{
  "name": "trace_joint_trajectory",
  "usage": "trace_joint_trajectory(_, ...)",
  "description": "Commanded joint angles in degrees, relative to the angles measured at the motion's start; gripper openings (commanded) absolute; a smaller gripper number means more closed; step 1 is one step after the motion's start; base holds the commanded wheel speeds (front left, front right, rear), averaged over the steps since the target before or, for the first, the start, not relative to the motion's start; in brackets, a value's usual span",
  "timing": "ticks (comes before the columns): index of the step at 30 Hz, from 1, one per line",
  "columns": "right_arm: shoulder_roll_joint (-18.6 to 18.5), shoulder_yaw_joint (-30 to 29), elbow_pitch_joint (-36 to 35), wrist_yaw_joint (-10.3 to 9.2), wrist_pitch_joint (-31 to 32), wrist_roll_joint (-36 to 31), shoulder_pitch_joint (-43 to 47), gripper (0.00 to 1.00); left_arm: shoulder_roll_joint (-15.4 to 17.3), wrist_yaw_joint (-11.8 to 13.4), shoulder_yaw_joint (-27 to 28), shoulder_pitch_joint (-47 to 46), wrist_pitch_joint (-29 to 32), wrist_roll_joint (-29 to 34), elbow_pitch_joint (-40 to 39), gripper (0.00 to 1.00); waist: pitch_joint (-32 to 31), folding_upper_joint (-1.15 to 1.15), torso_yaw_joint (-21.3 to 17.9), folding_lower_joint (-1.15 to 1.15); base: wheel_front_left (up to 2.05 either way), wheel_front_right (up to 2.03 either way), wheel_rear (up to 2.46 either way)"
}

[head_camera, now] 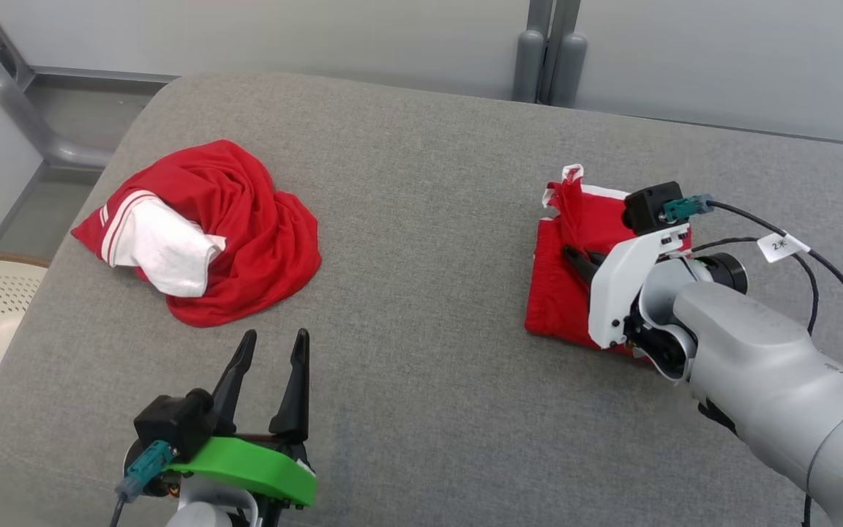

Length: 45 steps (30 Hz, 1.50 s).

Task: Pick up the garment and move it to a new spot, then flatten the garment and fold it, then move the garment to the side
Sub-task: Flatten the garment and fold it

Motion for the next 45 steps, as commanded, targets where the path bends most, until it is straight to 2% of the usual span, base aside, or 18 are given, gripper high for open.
trace_joint_trajectory(1,0.5,0.4,0.4,-0.06,-0.6,-0.1,1.0,0.53,-0.3,-0.5,0.3,0.4,-0.2,-0.1,0.0,1.00,0.4,0.00,-0.6,0.00,0.00,0.00,0.00)
trace_joint_trajectory(2,1.0,0.7,0.6,-0.05,-1.0,0.1,1.3,1.00,-0.4,-0.4,0.4,0.3,-0.2,0.0,0.0,1.00,0.4,0.00,-0.9,0.00,0.00,0.00,0.00)
trace_joint_trajectory(6,2.4,0.8,-0.1,-0.06,-3.8,0.9,1.8,1.00,-0.4,-0.6,1.1,0.1,-0.2,0.3,0.2,1.00,0.2,0.00,-2.2,0.00,0.00,0.00,0.00)
trace_joint_trajectory(9,2.2,0.3,-3.7,-0.06,-7.9,1.8,2.3,1.00,-0.4,-0.6,1.5,0.5,-0.2,0.4,0.2,1.00,-0.2,0.00,-3.2,0.00,0.00,0.00,0.00)
trace_joint_trajectory(15,-3.6,-2.2,-12.9,-0.06,-12.6,1.6,2.9,1.00,-0.2,-0.5,2.8,1.6,-0.2,0.7,-0.4,1.00,-1.4,0.00,-5.4,0.00,0.00,0.00,0.00)
trace_joint_trajectory(19,-8.7,-9.0,-15.9,-0.06,-12.9,0.0,4.5,1.00,-0.2,-0.5,3.5,2.2,-0.2,1.2,-1.4,1.00,-2.0,0.00,-6.5,0.00,0.00,0.00,0.00)
trace_joint_trajectory(22,-11.7,-15.1,-14.0,-0.06,-12.9,-3.0,7.6,1.00,-0.2,0.0,4.3,2.9,-0.2,1.9,-2.4,1.00,-2.4,0.00,-7.0,0.00,0.00,0.00,0.00)
trace_joint_trajectory(26,-12.8,-21.3,-10.9,-0.04,-12.9,-7.3,10.0,1.00,0.3,0.8,5.4,3.0,-0.2,3.3,-3.0,1.00,-2.6,0.00,-7.1,0.00,0.00,0.00,0.00)
trace_joint_trajectory(30,-11.0,-25.9,-9.0,-0.04,-12.9,-10.9,12.1,1.00,0.6,1.1,6.2,3.5,-0.2,4.1,-3.8,1.00,-2.4,0.00,-7.0,0.00,0.00,0.00,0.00)
trace_joint_trajectory(32,-9.9,-26.9,-7.8,-0.04,-12.9,-12.3,12.6,0.87,0.5,1.0,6.1,3.3,-0.2,4.7,-4.2,1.00,-2.2,0.00,-6.6,0.00,0.00,0.00,0.00)
trace_joint_trajectory(33,-9.4,-27.1,-7.2,-0.04,-12.9,-12.7,12.7,0.86,0.6,0.9,6.1,3.1,-0.2,5.1,-4.4,1.00,-2.1,0.00,-6.4,0.00,0.00,0.00,0.00)
trace_joint_trajectory(35,-8.1,-26.8,-5.5,-0.04,-12.9,-13.0,13.0,0.65,0.3,0.8,5.9,2.7,-0.2,5.8,-4.7,1.00,-1.8,0.00,-5.7,0.00,0.00,0.00,0.00)
trace_joint_trajectory(36,-7.3,-26.5,-4.7,-0.04,-12.9,-12.9,12.9,0.45,0.2,0.8,5.8,2.5,-0.2,6.2,-4.8,1.00,-1.5,0.00,-5.3,0.00,0.00,0.00,0.00)
trace_joint_trajectory(37,-6.7,-26.2,-4.1,-0.04,-12.6,-12.5,12.8,0.29,0.2,0.9,5.8,2.3,-0.2,6.9,-5.0,1.00,-1.3,0.00,-4.9,0.00,0.00,0.00,0.00)
trace_joint_trajectory(38,-6.1,-25.8,-3.3,-0.04,-12.0,-12.0,12.4,0.00,0.1,0.9,5.6,2.0,-0.2,7.2,-5.1,1.00,-1.0,0.00,-4.5,0.00,0.00,0.00,0.00)
trace_joint_trajectory(45,-2.7,-23.4,0.1,-0.04,-6.2,-7.6,10.8,0.00,-0.5,0.4,5.4,0.6,-0.2,9.0,-4.8,1.00,0.8,0.00,-1.7,0.00,0.00,0.00,0.00)
